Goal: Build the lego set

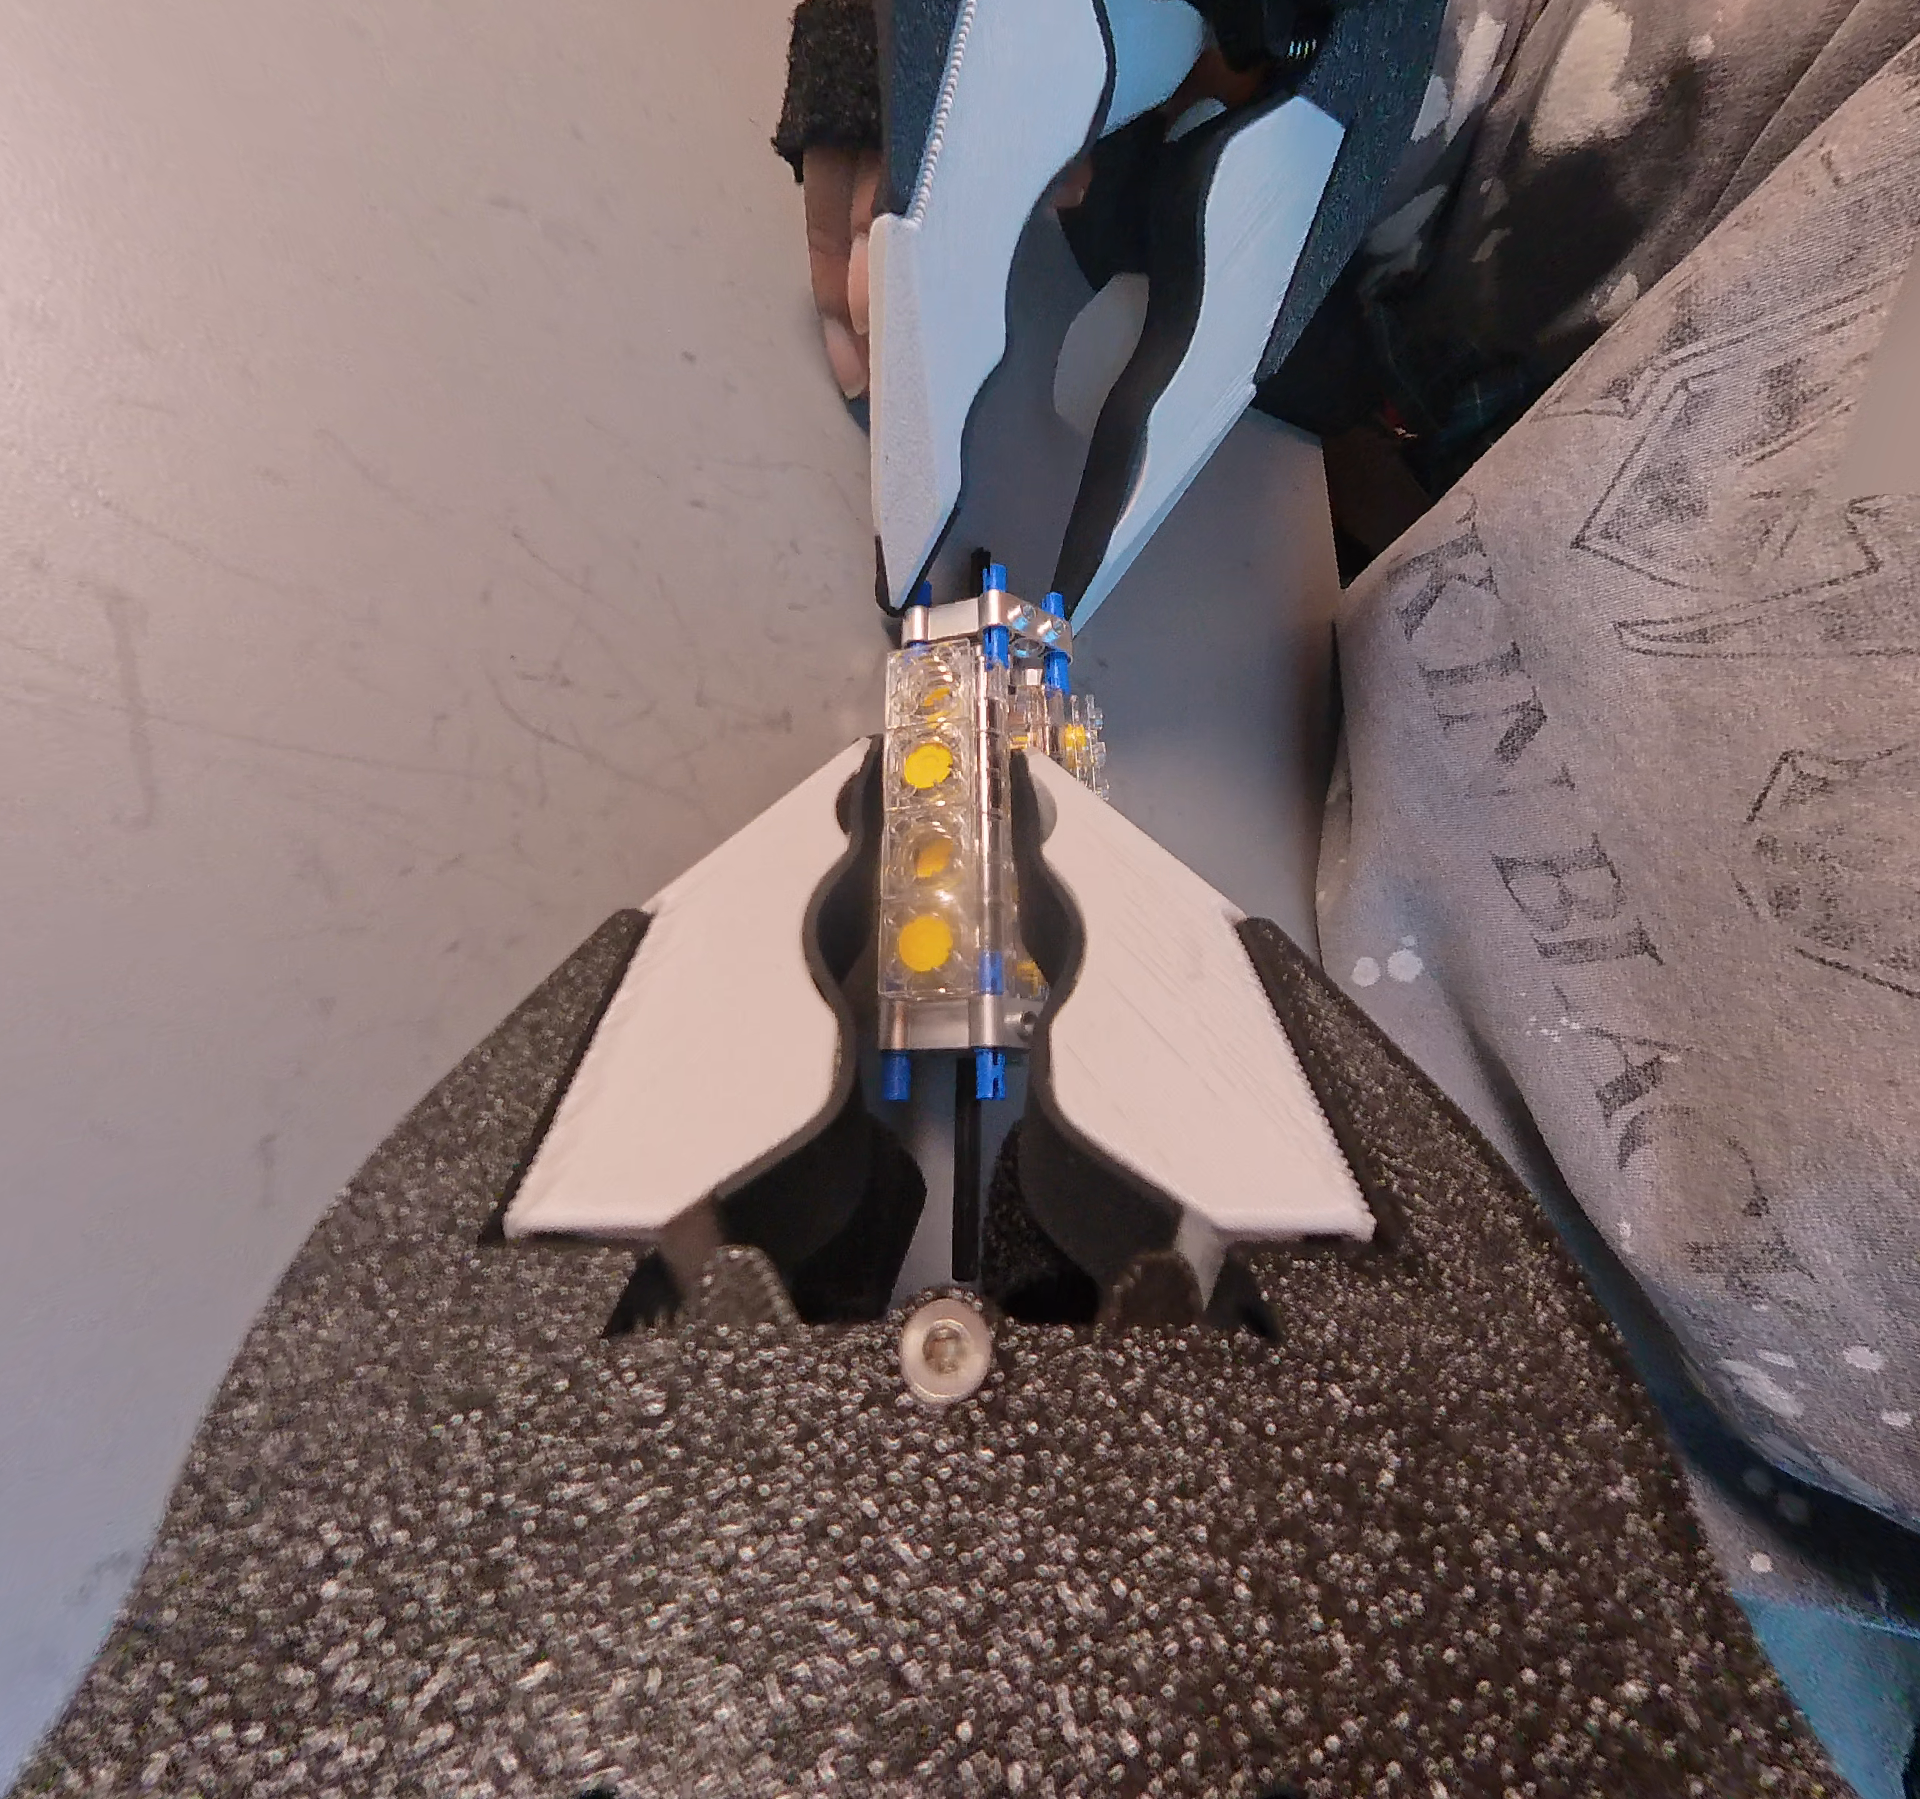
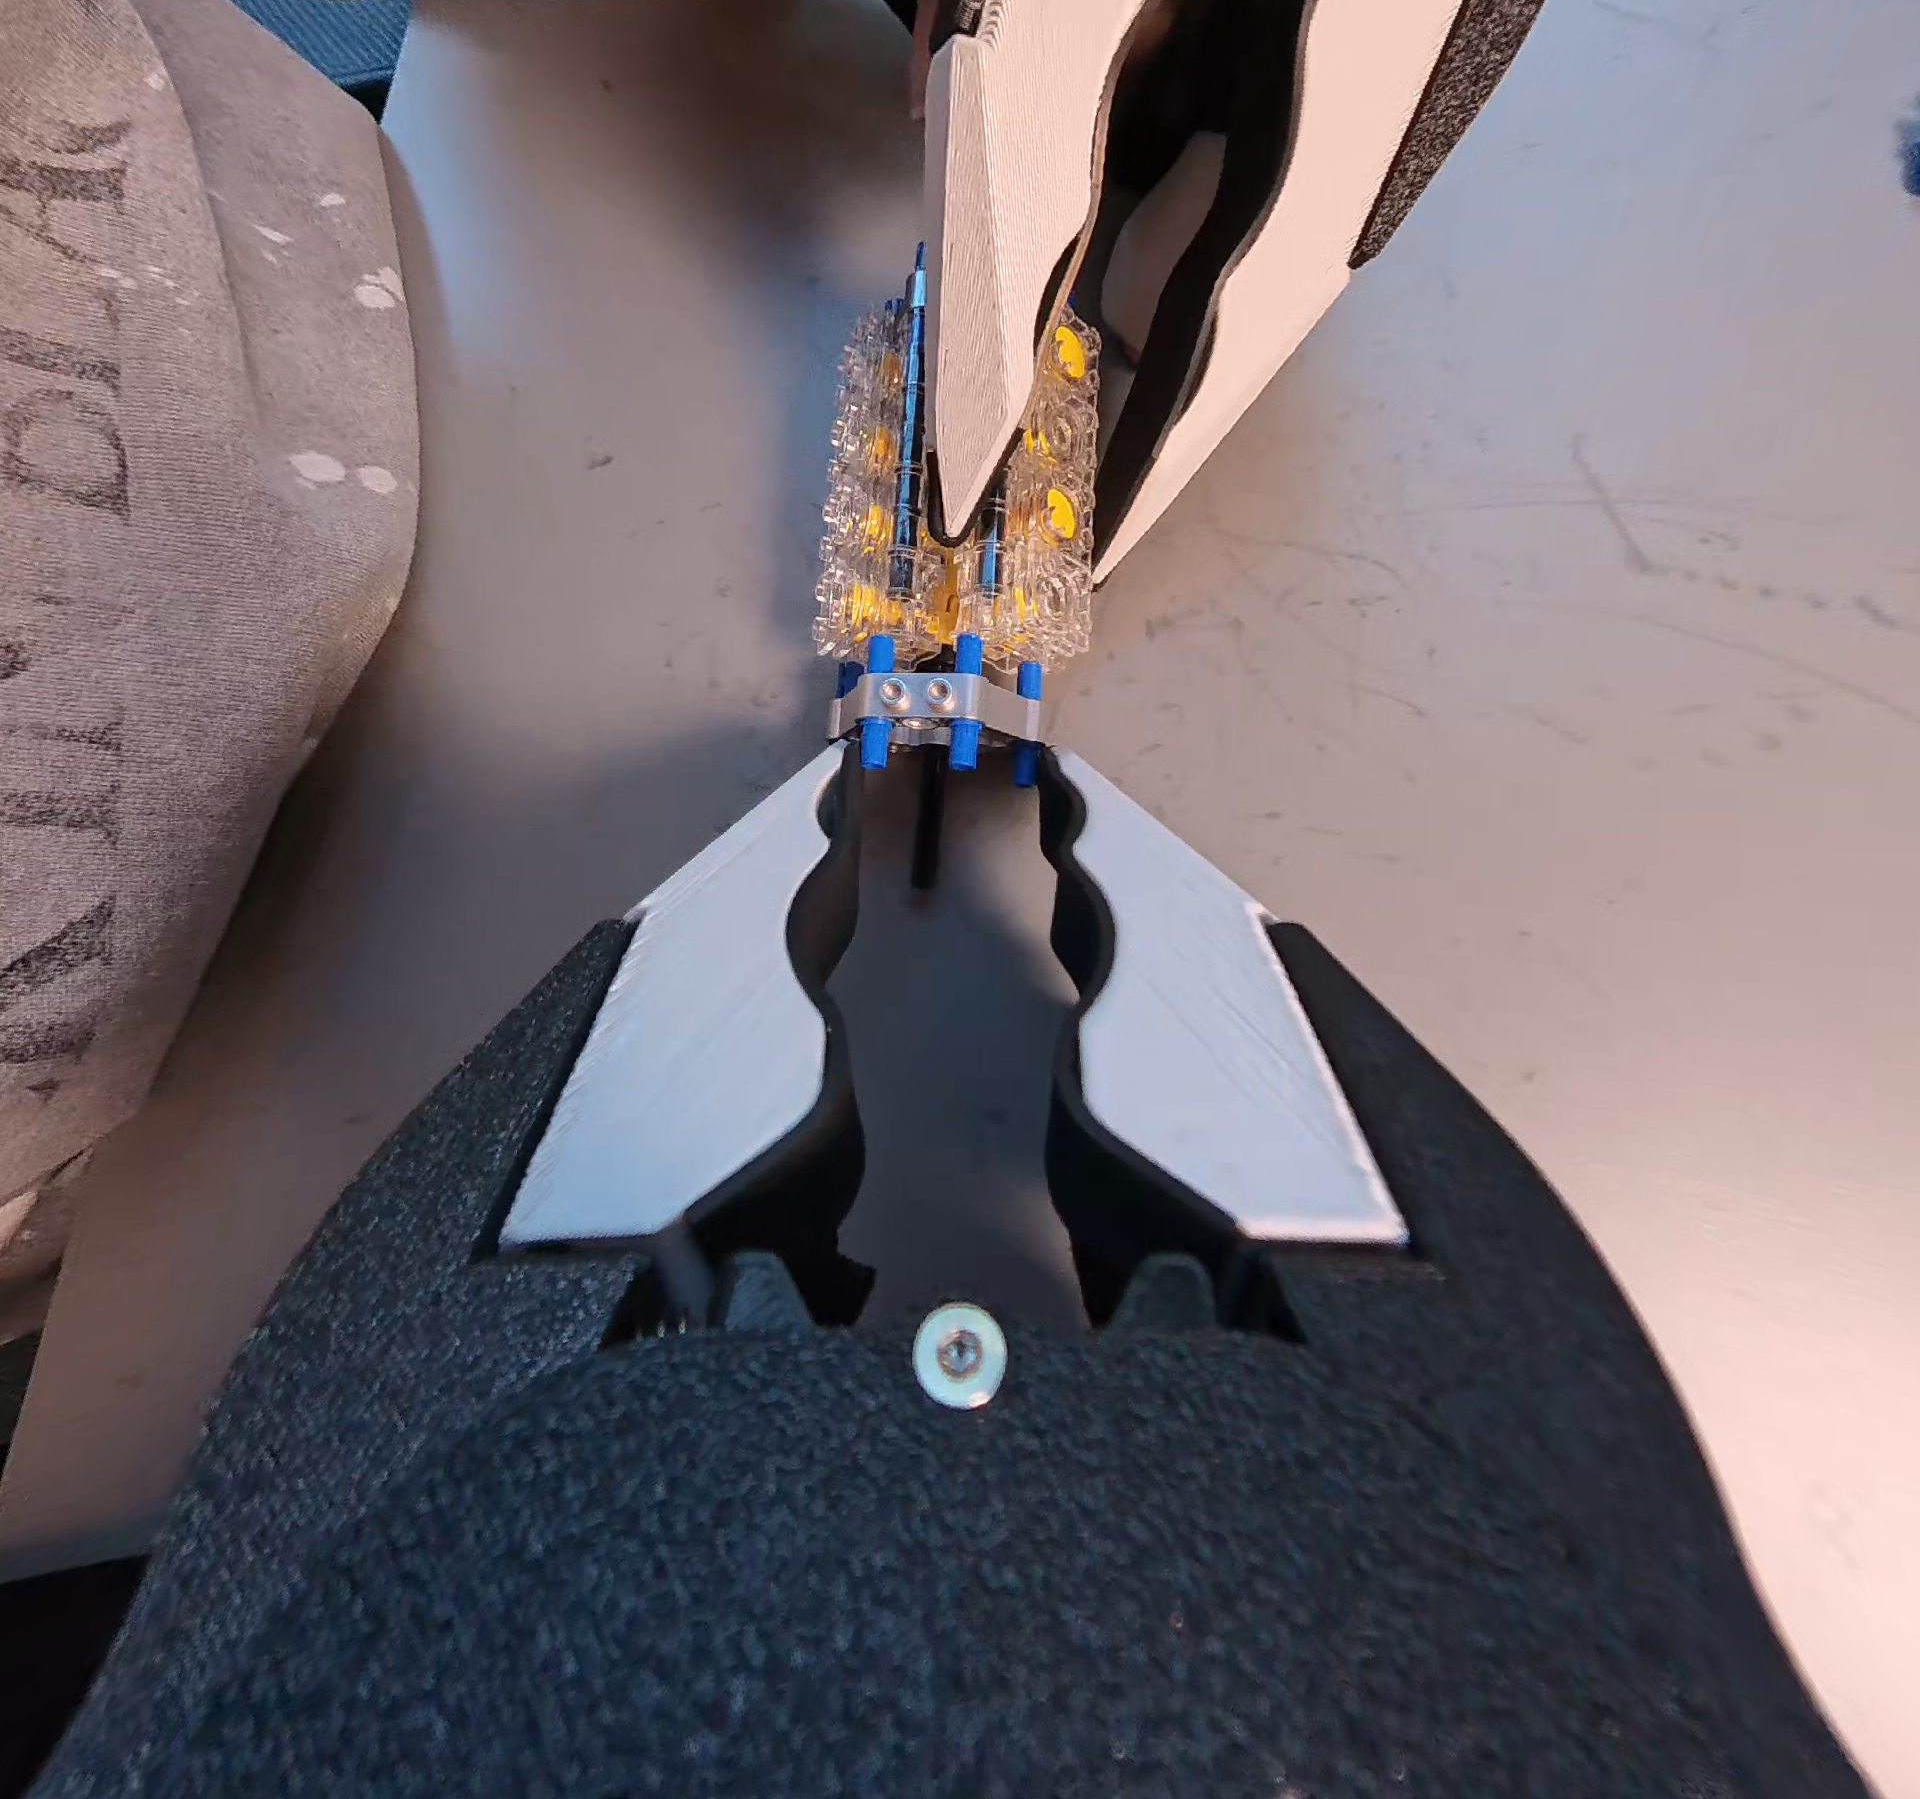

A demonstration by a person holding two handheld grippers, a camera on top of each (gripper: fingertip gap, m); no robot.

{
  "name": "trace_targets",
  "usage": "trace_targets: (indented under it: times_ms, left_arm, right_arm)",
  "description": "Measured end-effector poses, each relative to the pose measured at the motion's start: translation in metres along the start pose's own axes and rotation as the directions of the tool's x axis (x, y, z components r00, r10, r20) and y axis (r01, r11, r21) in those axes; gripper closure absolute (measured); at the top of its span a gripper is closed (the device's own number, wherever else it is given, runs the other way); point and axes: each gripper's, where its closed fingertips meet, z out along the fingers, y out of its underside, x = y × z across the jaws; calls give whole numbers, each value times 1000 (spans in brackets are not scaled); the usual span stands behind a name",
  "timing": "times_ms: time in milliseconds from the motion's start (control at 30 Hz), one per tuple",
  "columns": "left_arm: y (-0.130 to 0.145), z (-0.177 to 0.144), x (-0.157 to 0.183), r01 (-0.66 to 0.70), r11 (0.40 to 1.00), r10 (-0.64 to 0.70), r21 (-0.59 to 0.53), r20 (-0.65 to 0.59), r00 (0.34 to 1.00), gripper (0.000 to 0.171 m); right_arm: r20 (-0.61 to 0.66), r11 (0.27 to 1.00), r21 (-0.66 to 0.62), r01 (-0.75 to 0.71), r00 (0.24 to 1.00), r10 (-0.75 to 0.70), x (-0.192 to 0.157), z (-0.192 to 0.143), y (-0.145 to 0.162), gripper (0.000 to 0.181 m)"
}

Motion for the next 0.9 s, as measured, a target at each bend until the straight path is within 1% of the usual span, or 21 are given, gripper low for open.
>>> trace_targets:
  times_ms: [133, 200, 400, 433, 500, 533, 567, 633, 733, 833, 900]
  left_arm:
    - [2, 1, 3, -22, 1000, 22, -5, 0, 1000, 149]
    - [1, 2, 3, -17, 1000, 17, -1, 9, 1000, 150]
    - [2, 1, 6, -6, 1000, 6, 12, -4, 1000, 150]
    - [1, 2, 8, -4, 1000, 5, 18, -7, 1000, 151]
    - [-10, 4, 13, 28, 997, -26, 68, -35, 999, 158]
    - [-10, 6, 15, 28, 998, -25, 57, -43, 999, 158]
    - [-7, 8, 17, 5, 1000, -4, 21, -40, 999, 158]
    - [-4, 6, 18, -45, 999, 45, -26, 4, 999, 157]
    - [-3, 4, 17, -25, 1000, 25, -14, 28, 999, 157]
    - [-2, 4, 17, 8, 1000, -8, 7, 26, 1000, 154]
    - [-1, 1, 17, 21, 1000, -22, 15, 29, 999, 143]
  right_arm:
    - [3, 1000, 7, -19, 1000, 19, 0, 1, -1, 150]
    - [-7, 1000, -1, 7, 1000, -7, 0, 1, 0, 150]
    - [0, 1000, -3, 2, 1000, -2, -3, 3, -2, 151]
    - [3, 1000, -1, 8, 1000, -8, -4, 4, -3, 151]
    - [26, 1000, 12, 28, 999, -28, -10, 7, -6, 150]
    - [27, 999, 3, 32, 999, -32, -12, 10, -7, 149]
    - [48, 1000, -8, 25, 999, -25, -16, 12, -8, 150]
    - [48, 1000, -8, -3, 999, 4, -17, 15, -10, 149]
    - [34, 1000, 1, 7, 999, -7, -16, 16, -11, 149]
    - [31, 1000, 1, 13, 999, -13, -16, 16, -12, 149]
    - [28, 1000, 0, 15, 999, -15, -16, 16, -12, 149]
